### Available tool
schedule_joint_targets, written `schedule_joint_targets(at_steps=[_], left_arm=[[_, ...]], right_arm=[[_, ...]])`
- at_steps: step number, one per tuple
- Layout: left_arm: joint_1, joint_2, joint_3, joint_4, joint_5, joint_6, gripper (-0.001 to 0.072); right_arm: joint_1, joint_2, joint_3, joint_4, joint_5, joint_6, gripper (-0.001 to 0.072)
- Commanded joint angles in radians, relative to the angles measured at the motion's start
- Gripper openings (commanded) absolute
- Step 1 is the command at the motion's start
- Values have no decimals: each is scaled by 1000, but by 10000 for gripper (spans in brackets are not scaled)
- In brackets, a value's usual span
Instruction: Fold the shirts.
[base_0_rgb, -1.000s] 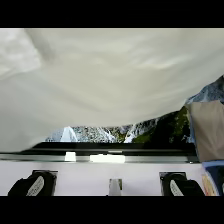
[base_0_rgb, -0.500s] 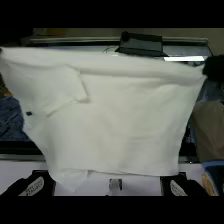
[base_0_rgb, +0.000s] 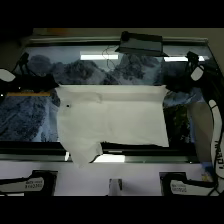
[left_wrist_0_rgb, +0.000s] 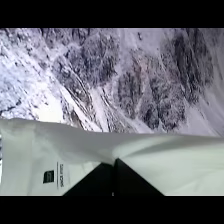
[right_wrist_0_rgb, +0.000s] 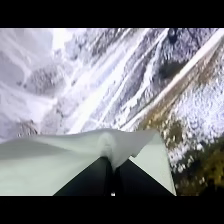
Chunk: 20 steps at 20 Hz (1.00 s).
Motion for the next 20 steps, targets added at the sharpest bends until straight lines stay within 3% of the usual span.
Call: schedule_joint_targets(at_steps=[1,4,7,10,13,17,20], left_arm=[[-19,-88,-14,-64,291,3,34],[-56,-130,-15,-64,418,3,34],[-106,-176,-15,-64,468,3,35],[-129,-195,-14,-62,323,43,34],[-87,-146,-14,-29,69,195,34],[-40,-115,-25,167,-324,127,34],[-51,-120,-93,182,-335,115,34]], right_arm=[[0,-62,-10,7,-297,83,26],[0,-97,-10,8,-465,142,26],[0,-145,-10,8,-405,164,26],[-1,-173,-10,-5,-227,136,27],[-1,-116,-10,-78,-45,-60,26],[-1,-98,-21,-98,269,-196,26],[0,-124,-69,-92,272,-171,26]])
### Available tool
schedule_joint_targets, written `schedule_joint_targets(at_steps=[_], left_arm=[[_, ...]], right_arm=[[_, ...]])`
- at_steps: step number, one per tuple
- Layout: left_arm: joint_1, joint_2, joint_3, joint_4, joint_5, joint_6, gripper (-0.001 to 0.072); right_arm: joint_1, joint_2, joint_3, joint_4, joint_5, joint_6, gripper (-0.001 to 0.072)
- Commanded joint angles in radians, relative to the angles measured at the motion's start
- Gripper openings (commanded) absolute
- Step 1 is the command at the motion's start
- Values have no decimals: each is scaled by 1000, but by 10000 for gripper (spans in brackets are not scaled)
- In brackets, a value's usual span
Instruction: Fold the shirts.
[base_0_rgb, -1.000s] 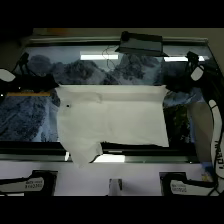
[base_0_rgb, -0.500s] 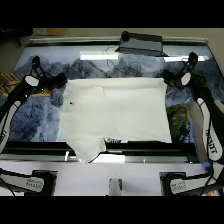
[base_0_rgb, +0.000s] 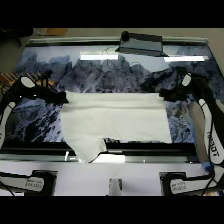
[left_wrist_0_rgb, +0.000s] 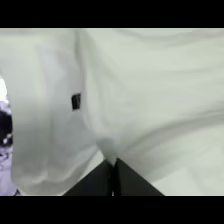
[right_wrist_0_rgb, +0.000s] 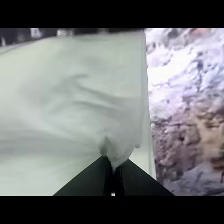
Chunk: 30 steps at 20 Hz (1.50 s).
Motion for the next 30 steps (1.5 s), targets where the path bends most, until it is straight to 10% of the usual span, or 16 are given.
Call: schedule_joint_targets(at_steps=[1,6,9,16,30], left_arm=[[-4,3,-62,62,-123,-15,34],[-6,3,-77,61,-114,-16,66],[-5,6,-77,47,-143,-53,482],[116,180,-239,49,-346,-40,480],[29,457,-856,-165,-43,-67,474]], right_arm=[[1,-27,-33,-9,105,-18,26],[1,-41,-33,-14,70,0,28],[1,-35,-32,3,79,12,403],[-97,68,-77,-34,282,-33,420],[-266,142,-237,203,363,-129,420]])
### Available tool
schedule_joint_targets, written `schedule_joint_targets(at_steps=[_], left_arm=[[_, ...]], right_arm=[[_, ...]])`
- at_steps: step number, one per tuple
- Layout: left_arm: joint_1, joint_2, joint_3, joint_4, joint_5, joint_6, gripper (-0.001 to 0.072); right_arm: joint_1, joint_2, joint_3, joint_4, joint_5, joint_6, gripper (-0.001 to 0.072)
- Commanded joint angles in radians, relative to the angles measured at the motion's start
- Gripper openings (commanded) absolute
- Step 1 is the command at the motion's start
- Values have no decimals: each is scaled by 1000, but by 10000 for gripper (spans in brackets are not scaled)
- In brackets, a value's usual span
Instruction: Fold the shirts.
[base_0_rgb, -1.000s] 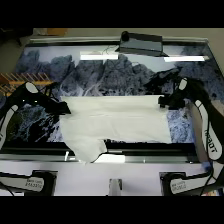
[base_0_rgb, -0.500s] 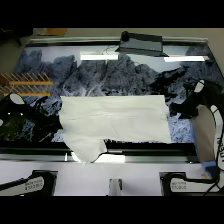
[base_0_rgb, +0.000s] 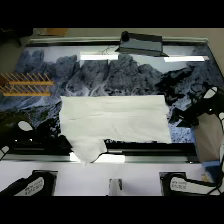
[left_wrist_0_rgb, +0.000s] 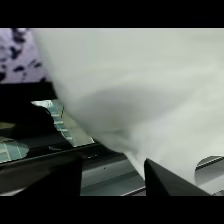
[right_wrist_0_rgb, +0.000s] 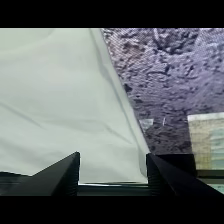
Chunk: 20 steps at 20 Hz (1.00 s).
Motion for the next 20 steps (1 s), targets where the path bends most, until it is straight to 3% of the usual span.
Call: schedule_joint_targets(at_steps=[1,3,4,6,7,16,20], left_arm=[[-78,-8,-39,-35,122,-45,475],[-129,-38,-39,-36,164,-76,459],[-152,-55,-39,-35,171,-76,433],[-178,-80,-39,-35,172,-76,133],[-177,-80,-38,-35,171,-76,36],[-177,-27,-32,-35,167,-75,35],[-177,12,-32,-35,168,-75,35]], right_arm=[[-3,2,-11,0,12,-8,420],[-5,2,-46,-19,11,-8,424],[-5,2,-70,-21,14,-8,460],[-5,2,-117,-21,13,-9,513],[-5,2,-138,-21,10,-13,527],[-4,1,-249,-10,-93,-6,534],[-4,1,-249,14,-138,20,461]])
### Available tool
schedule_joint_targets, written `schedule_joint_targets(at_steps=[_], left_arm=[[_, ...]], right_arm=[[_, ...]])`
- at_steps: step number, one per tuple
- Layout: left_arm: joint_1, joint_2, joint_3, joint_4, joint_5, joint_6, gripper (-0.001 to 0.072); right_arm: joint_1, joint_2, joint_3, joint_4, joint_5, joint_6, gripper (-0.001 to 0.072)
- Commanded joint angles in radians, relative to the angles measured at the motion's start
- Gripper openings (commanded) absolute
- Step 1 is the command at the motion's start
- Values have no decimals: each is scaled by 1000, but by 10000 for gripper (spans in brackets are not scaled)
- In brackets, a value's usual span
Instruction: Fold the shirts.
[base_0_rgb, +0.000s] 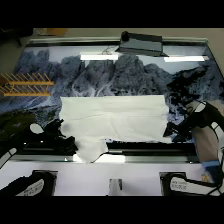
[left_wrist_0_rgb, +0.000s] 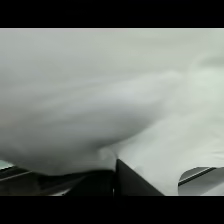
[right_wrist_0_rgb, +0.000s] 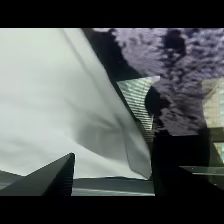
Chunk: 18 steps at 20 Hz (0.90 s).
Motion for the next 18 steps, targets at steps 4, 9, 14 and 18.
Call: schedule_joint_targets(at_steps=[4,9,14,18], left_arm=[[1,44,3,-4,10,4,35],[29,71,181,31,-141,106,32],[71,37,533,200,-227,51,29],[71,-160,763,214,-225,48,30]], right_arm=[[2,-2,-7,72,-61,16,38],[2,48,31,188,-10,-67,24],[80,81,230,150,-122,-31,23],[201,-10,348,-31,-303,130,24]])
